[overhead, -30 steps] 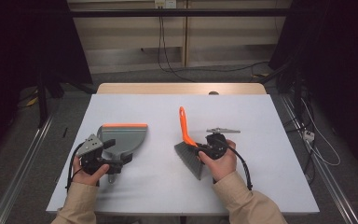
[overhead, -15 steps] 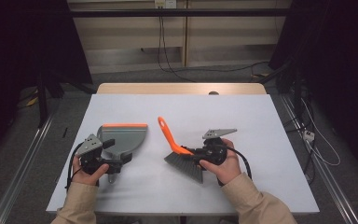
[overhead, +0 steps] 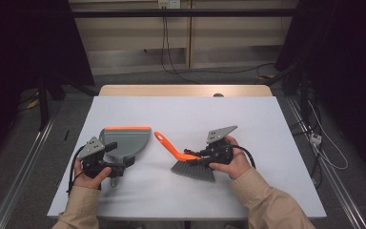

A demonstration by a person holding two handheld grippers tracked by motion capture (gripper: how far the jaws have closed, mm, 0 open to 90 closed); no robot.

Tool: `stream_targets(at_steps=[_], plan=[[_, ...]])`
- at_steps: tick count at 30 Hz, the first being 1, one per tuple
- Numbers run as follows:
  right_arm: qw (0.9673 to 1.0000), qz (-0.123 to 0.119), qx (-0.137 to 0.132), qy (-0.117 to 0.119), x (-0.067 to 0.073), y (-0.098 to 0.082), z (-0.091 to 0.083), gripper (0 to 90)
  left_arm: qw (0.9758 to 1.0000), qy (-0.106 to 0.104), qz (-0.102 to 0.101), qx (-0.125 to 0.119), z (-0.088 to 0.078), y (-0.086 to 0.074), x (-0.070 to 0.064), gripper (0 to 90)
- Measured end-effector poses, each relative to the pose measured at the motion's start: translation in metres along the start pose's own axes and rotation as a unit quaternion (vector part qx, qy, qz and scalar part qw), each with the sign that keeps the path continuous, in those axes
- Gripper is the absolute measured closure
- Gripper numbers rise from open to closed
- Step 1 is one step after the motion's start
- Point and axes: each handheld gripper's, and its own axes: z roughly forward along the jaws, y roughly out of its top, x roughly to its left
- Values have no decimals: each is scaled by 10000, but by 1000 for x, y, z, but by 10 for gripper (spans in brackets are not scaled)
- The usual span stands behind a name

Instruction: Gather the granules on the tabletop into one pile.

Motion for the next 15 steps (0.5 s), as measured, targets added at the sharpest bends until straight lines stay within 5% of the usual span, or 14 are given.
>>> stream_targets(at_steps=[15], plan=[[9996,-275,-30,-15,-20,8,0,711,10000,-3,-18,-7,0,0,1,54]])
